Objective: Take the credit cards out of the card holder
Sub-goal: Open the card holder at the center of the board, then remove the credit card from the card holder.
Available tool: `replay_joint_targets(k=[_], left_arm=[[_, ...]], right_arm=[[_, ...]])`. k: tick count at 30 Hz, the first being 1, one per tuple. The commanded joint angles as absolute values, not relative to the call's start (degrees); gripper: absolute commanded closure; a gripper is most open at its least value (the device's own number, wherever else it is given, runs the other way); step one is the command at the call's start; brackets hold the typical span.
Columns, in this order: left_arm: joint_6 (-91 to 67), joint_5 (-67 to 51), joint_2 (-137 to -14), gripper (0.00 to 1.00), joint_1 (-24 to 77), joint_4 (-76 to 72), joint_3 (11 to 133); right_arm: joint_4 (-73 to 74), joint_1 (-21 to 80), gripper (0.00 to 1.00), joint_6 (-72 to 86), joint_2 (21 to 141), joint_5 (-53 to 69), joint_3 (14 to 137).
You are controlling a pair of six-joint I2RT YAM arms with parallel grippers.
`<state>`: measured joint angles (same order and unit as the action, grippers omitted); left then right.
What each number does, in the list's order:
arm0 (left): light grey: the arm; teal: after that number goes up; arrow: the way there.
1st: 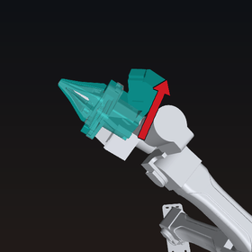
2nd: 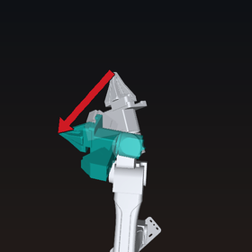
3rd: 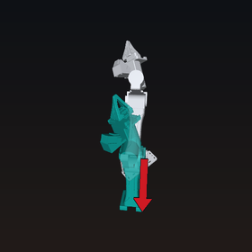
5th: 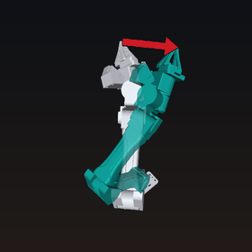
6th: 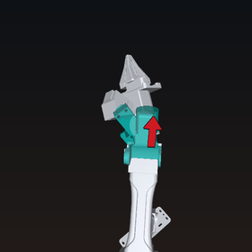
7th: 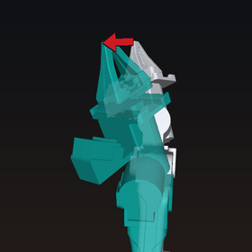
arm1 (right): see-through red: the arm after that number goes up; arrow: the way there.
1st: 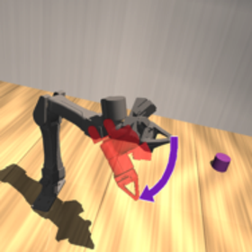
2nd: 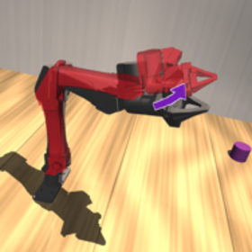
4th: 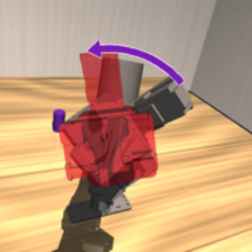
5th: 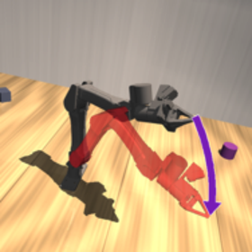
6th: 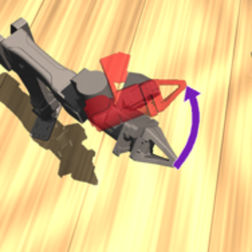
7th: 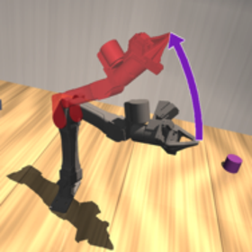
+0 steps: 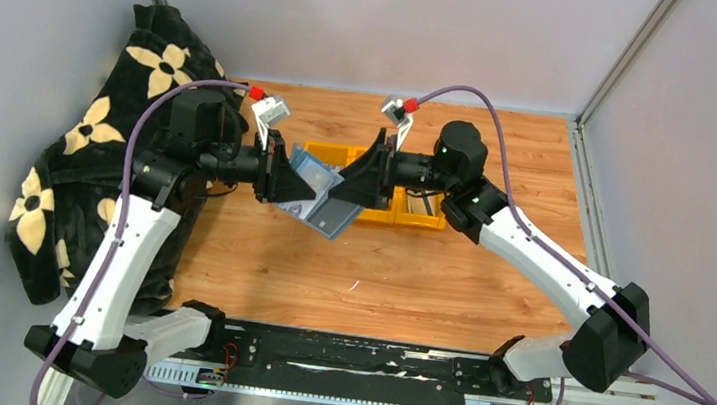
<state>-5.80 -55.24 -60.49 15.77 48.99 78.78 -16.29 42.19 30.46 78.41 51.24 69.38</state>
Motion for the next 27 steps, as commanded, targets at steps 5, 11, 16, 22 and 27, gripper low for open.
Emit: replay_joint_targets(k=[5, 11, 16, 22, 27], left_arm=[[-20.7, -49.7, -60.5, 1.00, 8.9, 31.9, 74.7], [-27.2, -48.0, -57.6, 1.00, 8.7, 25.5, 70.8], [-32.5, -48.1, -56.4, 1.00, 8.6, 22.3, 70.1], [-37.3, -49.6, -54.9, 1.00, 8.6, 19.4, 70.7], [-39.9, -50.8, -54.1, 1.00, 8.6, 17.3, 69.8]], right_arm=[[-25.4, 35.5, 0.28, 40.6, 68.9, 31.2, 61.6], [-33.6, 38.7, 0.30, 49.4, 67.4, 34.5, 57.9], [-42.9, 43.4, 0.34, 56.0, 72.9, 37.2, 57.8], [-50.2, 44.7, 0.37, 62.0, 78.5, 38.4, 58.2], [-50.1, 45.7, 0.39, 62.5, 81.1, 39.8, 60.5]])
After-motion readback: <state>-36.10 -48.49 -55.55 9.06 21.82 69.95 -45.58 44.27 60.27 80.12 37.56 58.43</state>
